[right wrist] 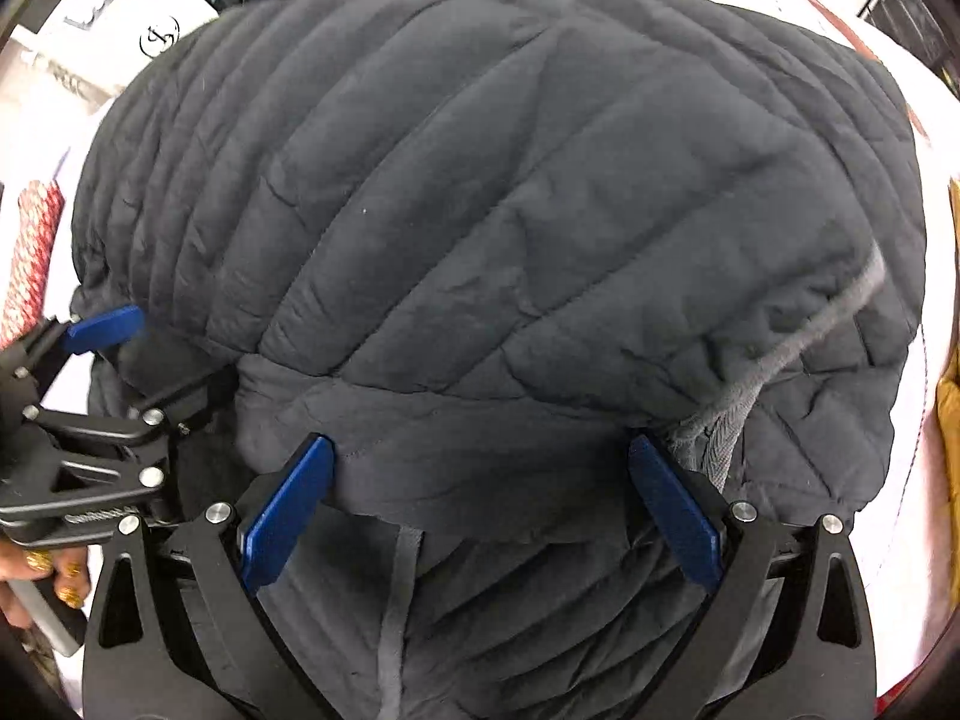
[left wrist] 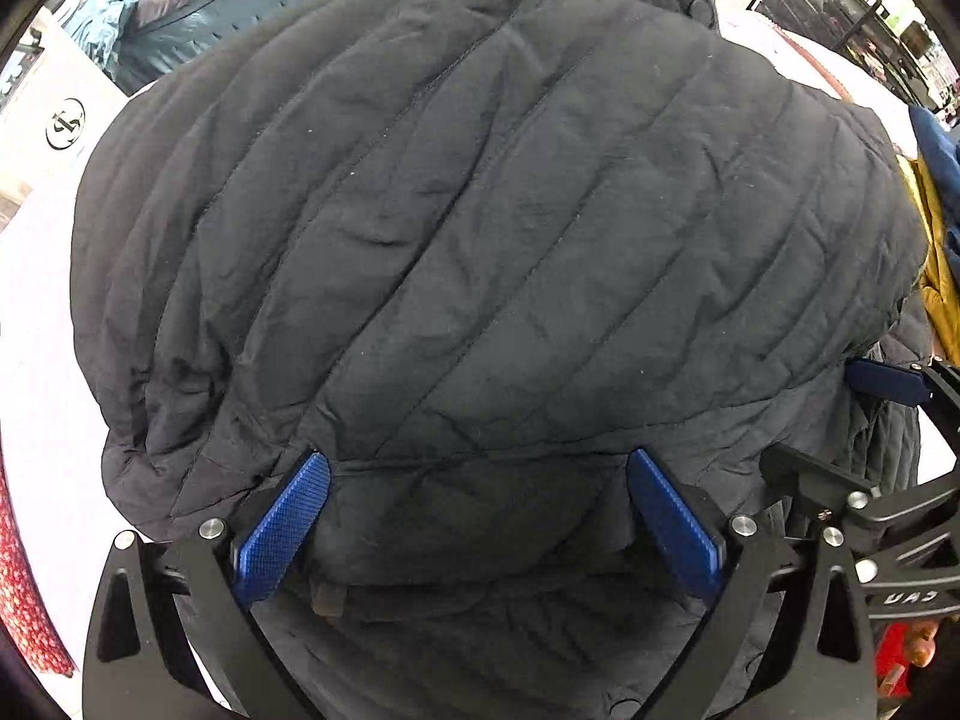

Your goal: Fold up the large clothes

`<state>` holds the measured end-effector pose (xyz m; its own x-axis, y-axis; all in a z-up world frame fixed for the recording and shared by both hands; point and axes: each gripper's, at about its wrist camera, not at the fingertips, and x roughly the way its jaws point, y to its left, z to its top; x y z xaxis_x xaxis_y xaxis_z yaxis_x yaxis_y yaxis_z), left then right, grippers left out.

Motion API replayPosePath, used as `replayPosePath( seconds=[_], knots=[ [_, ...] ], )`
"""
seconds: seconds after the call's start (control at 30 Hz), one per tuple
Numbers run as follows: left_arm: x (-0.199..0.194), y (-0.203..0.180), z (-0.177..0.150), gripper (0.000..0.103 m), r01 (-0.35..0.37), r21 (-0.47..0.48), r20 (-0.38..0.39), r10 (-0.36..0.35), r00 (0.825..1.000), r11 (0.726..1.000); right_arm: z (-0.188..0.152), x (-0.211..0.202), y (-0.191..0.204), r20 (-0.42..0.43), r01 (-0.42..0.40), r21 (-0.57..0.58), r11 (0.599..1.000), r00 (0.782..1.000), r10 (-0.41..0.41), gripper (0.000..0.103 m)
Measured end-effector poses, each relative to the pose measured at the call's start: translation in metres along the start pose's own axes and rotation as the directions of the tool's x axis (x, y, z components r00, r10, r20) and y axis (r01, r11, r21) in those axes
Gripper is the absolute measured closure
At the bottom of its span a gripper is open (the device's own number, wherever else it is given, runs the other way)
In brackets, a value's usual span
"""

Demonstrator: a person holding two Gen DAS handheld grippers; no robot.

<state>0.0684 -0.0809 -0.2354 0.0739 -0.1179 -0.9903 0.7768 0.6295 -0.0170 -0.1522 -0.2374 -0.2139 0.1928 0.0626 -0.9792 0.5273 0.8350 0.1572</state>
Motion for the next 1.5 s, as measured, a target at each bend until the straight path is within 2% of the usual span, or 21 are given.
replayPosePath(
  seconds=[0.1,0.43,0.57,0.73,0.8,0.97,1.03,1.1,1.23,1.43,1.5],
  knots=[
    [0.005,0.002,0.002,0.005,-0.008,0.01,0.003,0.008,1.0,1.0,-0.003,0.005,0.006,0.01,0.028,-0.009,1.0,1.0,-0.028,0.005],
    [0.006,0.016,-0.012,0.005,0.003,0.025,0.069,-0.005,0.998,1.0,-0.006,0.015,0.017,0.025,0.044,-0.03,0.999,0.999,-0.043,0.005],
    [-0.011,0.014,-0.035,0.006,0.022,0.019,0.098,-0.023,0.995,1.0,-0.015,-0.007,0.013,0.051,0.001,-0.007,1.0,0.999,-0.001,0.005],
    [-0.04,0.035,-0.063,0.006,0.025,0.016,0.146,-0.027,0.989,1.0,-0.041,-0.042,0.0,0.109,-0.055,0.0,0.999,0.993,0.054,0.005],
    [-0.053,0.05,-0.083,0.006,0.048,-0.003,0.164,-0.046,0.985,0.999,-0.057,-0.051,-0.01,0.106,-0.065,0.006,0.998,0.992,0.064,0.005],
    [-0.071,0.097,-0.133,0.011,0.111,-0.081,0.151,-0.098,0.984,0.991,-0.102,-0.059,-0.048,0.056,-0.106,0.048,0.993,0.993,0.103,0.005],
    [-0.071,0.118,-0.16,0.016,0.125,-0.119,0.125,-0.11,0.986,0.985,-0.121,-0.06,-0.066,0.036,-0.126,0.077,0.989,0.992,0.124,0.005],
    [-0.07,0.133,-0.183,0.026,0.137,-0.159,0.083,-0.125,0.989,0.978,-0.137,-0.058,-0.083,0.015,-0.133,0.111,0.985,0.991,0.132,0.005],
    [-0.056,0.16,-0.231,0.033,0.158,-0.241,0.011,-0.16,0.987,0.958,-0.171,-0.05,-0.114,-0.028,-0.154,0.17,0.973,0.987,0.161,0.006],
    [-0.042,0.171,-0.285,0.034,0.236,-0.31,-0.016,-0.253,0.967,0.921,-0.212,-0.038,-0.128,-0.093,-0.193,0.22,0.956,0.972,0.217,0.018],
    [-0.036,0.172,-0.299,0.035,0.273,-0.338,-0.026,-0.299,0.954,0.901,-0.226,-0.034,-0.127,-0.108,-0.221,0.234,0.947,0.962,0.251,0.022]
  ],
)
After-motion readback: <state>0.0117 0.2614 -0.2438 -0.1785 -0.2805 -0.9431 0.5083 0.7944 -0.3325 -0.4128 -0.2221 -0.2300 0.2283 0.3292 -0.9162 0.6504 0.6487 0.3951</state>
